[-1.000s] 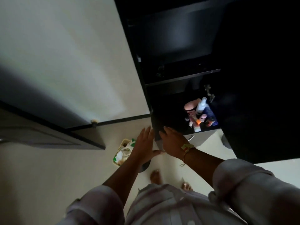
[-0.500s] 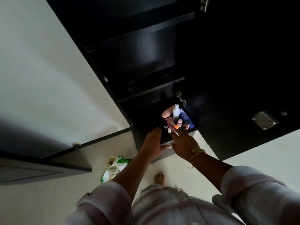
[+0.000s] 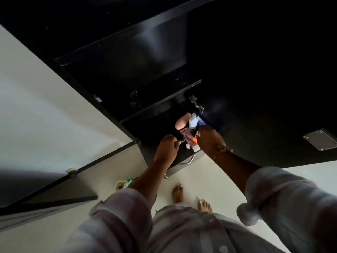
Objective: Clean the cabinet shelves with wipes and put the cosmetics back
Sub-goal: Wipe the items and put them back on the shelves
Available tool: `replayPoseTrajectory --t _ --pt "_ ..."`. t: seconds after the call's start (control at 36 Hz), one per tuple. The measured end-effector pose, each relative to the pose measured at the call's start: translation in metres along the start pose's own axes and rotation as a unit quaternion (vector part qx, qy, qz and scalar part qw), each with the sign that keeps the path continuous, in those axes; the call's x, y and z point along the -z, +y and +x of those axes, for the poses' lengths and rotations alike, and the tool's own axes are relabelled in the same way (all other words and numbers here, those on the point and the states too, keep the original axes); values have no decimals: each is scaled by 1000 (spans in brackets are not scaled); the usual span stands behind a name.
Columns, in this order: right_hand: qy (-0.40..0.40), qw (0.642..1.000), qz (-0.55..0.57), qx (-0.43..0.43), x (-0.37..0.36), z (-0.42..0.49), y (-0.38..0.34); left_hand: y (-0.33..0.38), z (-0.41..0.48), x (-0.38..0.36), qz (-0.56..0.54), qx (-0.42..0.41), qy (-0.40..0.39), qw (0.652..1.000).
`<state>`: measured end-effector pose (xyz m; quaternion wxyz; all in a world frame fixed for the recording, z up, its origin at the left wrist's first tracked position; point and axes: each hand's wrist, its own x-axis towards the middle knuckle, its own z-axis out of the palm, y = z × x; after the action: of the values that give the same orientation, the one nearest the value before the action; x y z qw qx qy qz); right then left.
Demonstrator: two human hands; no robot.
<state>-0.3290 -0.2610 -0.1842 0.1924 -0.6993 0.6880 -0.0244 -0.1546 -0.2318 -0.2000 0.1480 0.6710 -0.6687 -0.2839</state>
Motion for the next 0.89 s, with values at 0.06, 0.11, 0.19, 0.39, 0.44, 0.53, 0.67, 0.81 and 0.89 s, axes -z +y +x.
replayPoseTrajectory --t 0.06,0.11,0.19,0.39,0.44,0.53,0.67,0.81,0.89 --pt "27 998 55 -4 2 13 1 -2 12 -3 -2 -3 -7 1000" --pt "32 994 104 -23 4 22 1 -2 22 -6 -5 -9 -19 1000" --pt "20 994 105 -24 10 37 0 -2 33 -11 -4 -20 -43 999" --pt "0 994 107 15 4 62 1 -9 57 -30 22 -40 -91 995" --pt "-24 995 95 31 2 67 2 -12 62 -33 32 -45 -98 994" --pt "-28 994 97 31 -1 74 0 -16 68 -37 46 -53 -112 991" --pt "-32 996 83 6 -6 83 -4 -23 76 -40 67 -49 -131 988" --pt "-26 997 70 7 -4 86 -7 -27 81 -42 70 -42 -135 987" --pt "-38 996 78 10 -4 88 -7 -27 82 -42 69 -34 -140 987"
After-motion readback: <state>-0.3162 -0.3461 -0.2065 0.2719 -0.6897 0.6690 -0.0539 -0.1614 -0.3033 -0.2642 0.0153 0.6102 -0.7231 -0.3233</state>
